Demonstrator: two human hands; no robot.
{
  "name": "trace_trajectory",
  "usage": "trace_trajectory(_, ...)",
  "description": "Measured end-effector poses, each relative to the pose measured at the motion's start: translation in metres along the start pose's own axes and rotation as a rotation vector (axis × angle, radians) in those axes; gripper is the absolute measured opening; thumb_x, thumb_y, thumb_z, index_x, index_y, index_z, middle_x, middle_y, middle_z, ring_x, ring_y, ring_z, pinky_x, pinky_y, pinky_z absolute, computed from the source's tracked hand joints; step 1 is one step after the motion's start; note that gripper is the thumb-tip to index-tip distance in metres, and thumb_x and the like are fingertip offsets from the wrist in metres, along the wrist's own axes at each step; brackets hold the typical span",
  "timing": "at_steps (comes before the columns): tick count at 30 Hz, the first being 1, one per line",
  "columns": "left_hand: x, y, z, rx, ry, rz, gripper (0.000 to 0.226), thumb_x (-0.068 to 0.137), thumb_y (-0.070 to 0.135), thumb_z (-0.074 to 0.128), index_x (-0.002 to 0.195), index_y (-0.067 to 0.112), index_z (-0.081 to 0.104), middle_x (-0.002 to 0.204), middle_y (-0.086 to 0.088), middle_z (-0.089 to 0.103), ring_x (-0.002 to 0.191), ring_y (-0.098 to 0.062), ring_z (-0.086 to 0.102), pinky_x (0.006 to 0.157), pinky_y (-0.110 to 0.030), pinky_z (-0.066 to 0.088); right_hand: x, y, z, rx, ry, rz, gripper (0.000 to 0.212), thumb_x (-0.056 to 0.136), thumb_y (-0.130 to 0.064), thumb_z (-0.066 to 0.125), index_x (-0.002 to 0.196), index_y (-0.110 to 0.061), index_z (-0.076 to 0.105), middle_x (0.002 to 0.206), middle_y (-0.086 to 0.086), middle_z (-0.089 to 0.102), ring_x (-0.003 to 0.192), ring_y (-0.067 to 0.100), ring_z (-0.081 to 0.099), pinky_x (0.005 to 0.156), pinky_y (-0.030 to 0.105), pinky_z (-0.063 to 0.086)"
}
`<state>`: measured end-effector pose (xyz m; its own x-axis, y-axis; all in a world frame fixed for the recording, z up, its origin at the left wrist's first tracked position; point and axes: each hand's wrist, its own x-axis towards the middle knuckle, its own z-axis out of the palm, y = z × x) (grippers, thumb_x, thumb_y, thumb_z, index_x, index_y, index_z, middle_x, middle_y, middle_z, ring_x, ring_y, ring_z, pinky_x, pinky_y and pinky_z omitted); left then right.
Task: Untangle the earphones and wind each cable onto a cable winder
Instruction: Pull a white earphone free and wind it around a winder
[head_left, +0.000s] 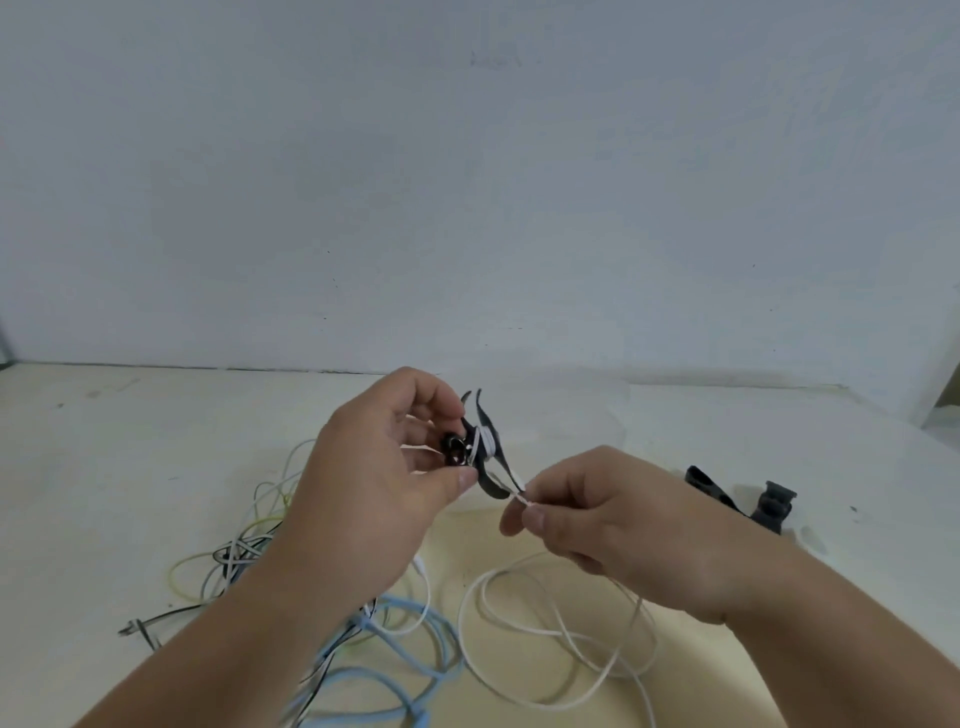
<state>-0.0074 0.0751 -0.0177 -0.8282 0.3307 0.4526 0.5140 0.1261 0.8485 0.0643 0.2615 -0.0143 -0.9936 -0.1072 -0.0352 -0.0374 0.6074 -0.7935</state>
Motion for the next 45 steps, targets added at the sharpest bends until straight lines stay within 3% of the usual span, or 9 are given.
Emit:
trace_trajectory(3,-0.003,0.001,0.002,0.119,-0.012,0.007,0.048,0.07,-0.006,0.082,0.084,0.035,0.062,0.086,0.011,0.07,0.077,-0.009,0.07,0.07,-0.016,0.053,-0.003,-0.002,-0.003,-0.027,0.011,0.022,0.023,0.098,-0.029,0.06,0.091,-0.014,0.075,0.058,-0.005,0.042,0.057,0.015,0.039,0.061,0.03,0.036)
trace_trajectory(8,-0.008,0.003,0.008,0.319,0.027,0.072,0.044,0.071,0.0,0.084,0.084,0.035,0.06,0.088,0.025,0.065,0.078,-0.002,0.065,0.069,-0.007,0.046,-0.006,-0.002,-0.006,-0.041,0.011,0.024,0.044,0.097,-0.031,0.059,0.1,0.012,0.059,0.062,0.005,0.035,0.062,0.025,0.027,0.056,0.031,0.023)
trace_trajectory(12,-0.012,0.004,0.01,0.394,-0.037,0.137,0.046,0.073,0.001,0.082,0.086,0.038,0.058,0.094,0.027,0.061,0.087,0.002,0.061,0.074,-0.006,0.043,-0.009,-0.009,-0.008,0.016,0.06,0.006,0.036,0.09,-0.037,0.068,0.087,-0.001,0.071,0.055,-0.002,0.037,0.056,0.019,0.03,0.054,0.029,0.026)
trace_trajectory(16,-0.013,0.003,0.011,0.433,-0.17,0.167,0.048,0.074,-0.001,0.079,0.09,0.038,0.057,0.094,0.023,0.061,0.09,0.001,0.061,0.075,-0.007,0.044,-0.01,-0.011,-0.011,0.124,0.266,-0.044,0.03,0.089,-0.034,0.066,0.069,-0.012,0.07,0.051,-0.002,0.037,0.049,0.017,0.028,0.046,0.024,0.025)
trace_trajectory(21,-0.015,0.01,0.01,0.306,-0.246,0.133,0.048,0.075,-0.002,0.079,0.09,0.036,0.056,0.095,0.018,0.064,0.087,-0.005,0.066,0.074,-0.008,0.045,-0.002,-0.004,-0.01,0.215,0.457,-0.089,0.031,0.095,-0.031,0.06,0.069,-0.016,0.067,0.053,0.0,0.032,0.053,0.019,0.026,0.048,0.025,0.023)
trace_trajectory(25,-0.017,0.017,0.009,0.202,-0.313,0.086,0.048,0.076,-0.003,0.079,0.091,0.036,0.056,0.096,0.014,0.065,0.087,-0.008,0.068,0.079,-0.016,0.052,-0.003,-0.006,-0.009,0.181,0.504,-0.116,0.033,0.094,-0.03,0.061,0.063,-0.019,0.065,0.051,-0.004,0.032,0.044,0.009,0.024,0.04,0.012,0.022)
trace_trajectory(35,-0.015,0.014,0.01,-0.073,-0.396,0.02,0.04,0.069,-0.009,0.076,0.088,0.024,0.061,0.09,0.0,0.067,0.087,-0.022,0.07,0.083,-0.046,0.059,0.004,-0.001,-0.006,0.273,0.471,0.028,0.047,0.096,-0.033,0.06,0.05,-0.024,0.059,0.05,-0.005,0.032,0.05,0.017,0.022,0.049,0.027,0.02)
trace_trajectory(41,-0.015,0.017,0.012,-0.179,-0.295,0.082,0.036,0.067,-0.009,0.076,0.083,0.02,0.061,0.087,-0.001,0.069,0.084,-0.024,0.072,0.078,-0.028,0.058,0.006,0.0,-0.002,0.302,0.335,0.104,0.056,0.1,-0.023,0.053,0.044,-0.019,0.052,0.049,-0.004,0.034,0.045,0.015,0.022,0.05,0.029,0.015)
trace_trajectory(45,-0.013,0.015,0.014,-0.2,-0.134,0.107,0.039,0.064,-0.009,0.078,0.08,0.023,0.061,0.084,0.001,0.069,0.081,-0.019,0.072,0.074,-0.025,0.057,0.004,0.002,0.003,0.21,0.141,0.144,0.043,0.101,-0.03,0.048,0.063,-0.015,0.06,0.059,0.004,0.041,0.048,0.014,0.029,0.048,0.024,0.021)
